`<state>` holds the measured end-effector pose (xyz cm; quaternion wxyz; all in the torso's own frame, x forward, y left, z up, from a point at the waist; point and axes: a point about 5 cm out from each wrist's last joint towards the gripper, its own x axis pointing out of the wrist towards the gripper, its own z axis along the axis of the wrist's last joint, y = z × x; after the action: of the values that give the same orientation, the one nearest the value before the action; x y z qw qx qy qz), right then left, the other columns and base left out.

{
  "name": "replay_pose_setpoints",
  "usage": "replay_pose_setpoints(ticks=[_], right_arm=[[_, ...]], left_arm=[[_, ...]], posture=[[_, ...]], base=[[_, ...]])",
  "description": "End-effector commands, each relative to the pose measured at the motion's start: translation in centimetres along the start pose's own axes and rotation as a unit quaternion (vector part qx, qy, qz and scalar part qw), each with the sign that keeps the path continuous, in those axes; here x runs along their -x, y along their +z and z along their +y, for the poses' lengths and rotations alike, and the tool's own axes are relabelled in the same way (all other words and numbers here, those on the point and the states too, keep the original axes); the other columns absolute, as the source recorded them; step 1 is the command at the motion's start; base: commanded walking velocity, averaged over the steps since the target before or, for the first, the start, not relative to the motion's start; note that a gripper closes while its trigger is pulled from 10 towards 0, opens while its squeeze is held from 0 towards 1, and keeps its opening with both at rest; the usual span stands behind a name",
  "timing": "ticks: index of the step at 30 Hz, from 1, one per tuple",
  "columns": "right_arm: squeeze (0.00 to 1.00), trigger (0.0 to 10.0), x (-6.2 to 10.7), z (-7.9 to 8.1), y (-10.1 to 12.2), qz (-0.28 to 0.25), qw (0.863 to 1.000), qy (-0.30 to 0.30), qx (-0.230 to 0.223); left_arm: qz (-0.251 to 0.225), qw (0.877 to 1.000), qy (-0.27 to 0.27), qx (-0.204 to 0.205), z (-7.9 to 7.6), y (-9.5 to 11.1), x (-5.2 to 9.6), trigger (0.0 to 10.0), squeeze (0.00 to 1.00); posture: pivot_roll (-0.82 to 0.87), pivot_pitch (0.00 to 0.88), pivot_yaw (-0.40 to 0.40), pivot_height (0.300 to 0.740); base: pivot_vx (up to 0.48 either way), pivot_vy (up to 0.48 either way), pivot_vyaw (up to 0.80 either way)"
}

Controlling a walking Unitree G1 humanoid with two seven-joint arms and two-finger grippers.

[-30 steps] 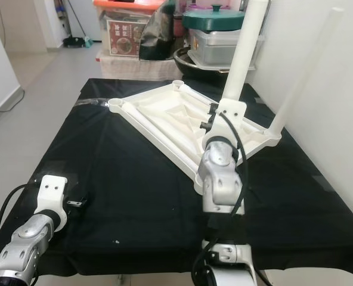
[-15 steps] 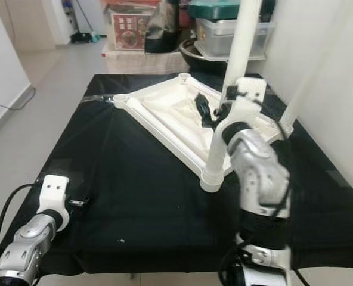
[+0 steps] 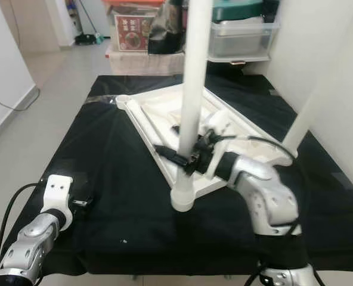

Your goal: Building children table

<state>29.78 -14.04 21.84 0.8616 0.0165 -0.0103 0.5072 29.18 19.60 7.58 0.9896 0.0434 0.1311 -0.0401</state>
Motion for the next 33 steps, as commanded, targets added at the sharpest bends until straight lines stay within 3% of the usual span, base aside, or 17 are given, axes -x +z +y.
replay_pose_setpoints(ticks=[1,2,5,6,8,12,13,15,16,17,18,19,21,25,28,29,33], right_arm=[[0.0,6.9,-0.8,0.7,-0.4,0.007,0.999,0.039,-0.002],[0.0,4.9,-1.2,0.8,-0.4,0.01,0.999,0.051,0.001],[0.0,4.7,-1.8,1.0,-0.7,0.016,0.997,0.068,0.01],[0.0,0.0,-1.9,0.8,-0.9,0.016,0.998,0.061,0.009],[0.0,0.0,-2.0,0.5,-1.0,0.015,0.999,0.05,0.008],[0.0,0.0,-1.2,-3.4,-2.6,0.047,0.981,-0.19,-0.002],[0.0,0.0,-1.2,-3.4,-2.6,0.047,0.981,-0.19,-0.002],[0.0,0.0,-0.7,-4.4,-3.1,0.059,0.964,-0.26,-0.011],[0.0,0.0,0.6,-5.6,-3.4,0.06,0.921,-0.384,-0.017],[0.0,0.0,0.6,-5.6,-3.4,0.06,0.921,-0.384,-0.017],[0.0,0.0,1.8,-6.2,-3.4,0.05,0.878,-0.475,-0.03],[0.0,0.0,1.8,-6.2,-3.4,0.05,0.878,-0.475,-0.03],[0.0,0.0,2.5,-4.4,-1.9,-0.006,0.811,-0.584,-0.035],[0.0,0.0,2.0,-3.0,-1.1,-0.024,0.803,-0.594,-0.035],[0.0,0.6,1.3,-1.8,-0.5,-0.032,0.801,-0.597,-0.03],[0.0,10.0,0.1,-0.7,-0.2,-0.034,0.803,-0.594,-0.033],[0.0,10.0,-1.1,-0.5,-0.3,-0.037,0.81,-0.584,-0.049]], left_arm=[[0.015,1.0,0.004,-0.007,0.3,-0.6,0.1,10.0,0.0],[0.015,1.0,0.005,-0.007,0.4,-0.6,0.2,10.0,0.0],[0.016,1.0,0.007,-0.007,0.5,-0.8,0.3,10.0,0.0],[0.017,1.0,0.008,-0.006,0.5,-0.8,0.3,10.0,0.0],[0.017,1.0,0.008,-0.006,0.4,-0.9,0.3,10.0,0.0],[0.019,1.0,0.009,-0.004,0.4,-1.1,0.4,10.0,0.0],[0.019,1.0,0.009,-0.004,0.4,-1.1,0.4,10.0,0.0],[0.019,1.0,0.009,-0.004,0.4,-1.1,0.5,10.0,0.0],[0.02,1.0,0.01,-0.003,0.4,-1.2,0.5,10.0,0.0],[0.02,1.0,0.01,-0.003,0.4,-1.2,0.5,10.0,0.0],[0.021,1.0,0.009,-0.002,0.4,-1.3,0.5,10.0,0.0],[0.021,1.0,0.009,-0.002,0.4,-1.3,0.5,10.0,0.0],[0.022,1.0,0.006,-0.002,0.2,-1.3,0.5,10.0,0.0],[0.023,1.0,0.003,-0.003,0.1,-1.3,0.5,10.0,0.0],[0.024,1.0,-0.001,-0.004,0.0,-1.3,0.4,10.0,0.0],[0.023,1.0,-0.003,-0.005,-0.1,-1.1,0.2,10.0,0.0],[0.019,1.0,-0.002,-0.002,-0.1,-0.8,0.0,10.0,0.0]], posture=[[0.07,0.0,-0.04,0.74],[0.08,0.0,-0.044,0.74],[0.08,0.0,-0.048,0.74],[0.08,0.0,-0.051,0.74],[0.08,0.0,-0.052,0.74],[0.07,0.0,-0.053,0.74],[0.07,0.0,-0.053,0.74],[0.07,0.0,-0.054,0.74],[0.06,0.0,-0.05,0.74],[0.06,0.0,-0.05,0.74],[0.06,0.0,-0.048,0.74],[0.06,0.0,-0.048,0.74],[0.05,0.0,-0.028,0.74],[0.05,0.0,-0.021,0.74],[0.04,0.0,-0.019,0.74],[0.04,0.0,-0.016,0.74],[0.05,0.0,-0.019,0.74]], base=[[0.0,0.0,0.0],[0.0,0.0,0.0],[0.0,0.0,0.0],[0.0,0.0,0.0],[0.0,0.0,0.0],[0.0,0.0,0.0],[0.0,0.0,0.0],[0.0,0.0,0.0],[0.0,0.0,0.0],[0.0,0.0,0.0],[0.0,0.0,0.0],[0.0,0.0,0.0],[0.0,0.0,0.0],[0.0,0.0,0.0],[0.0,0.0,0.0],[0.0,0.0,0.0],[0.0,0.0,0.0]])
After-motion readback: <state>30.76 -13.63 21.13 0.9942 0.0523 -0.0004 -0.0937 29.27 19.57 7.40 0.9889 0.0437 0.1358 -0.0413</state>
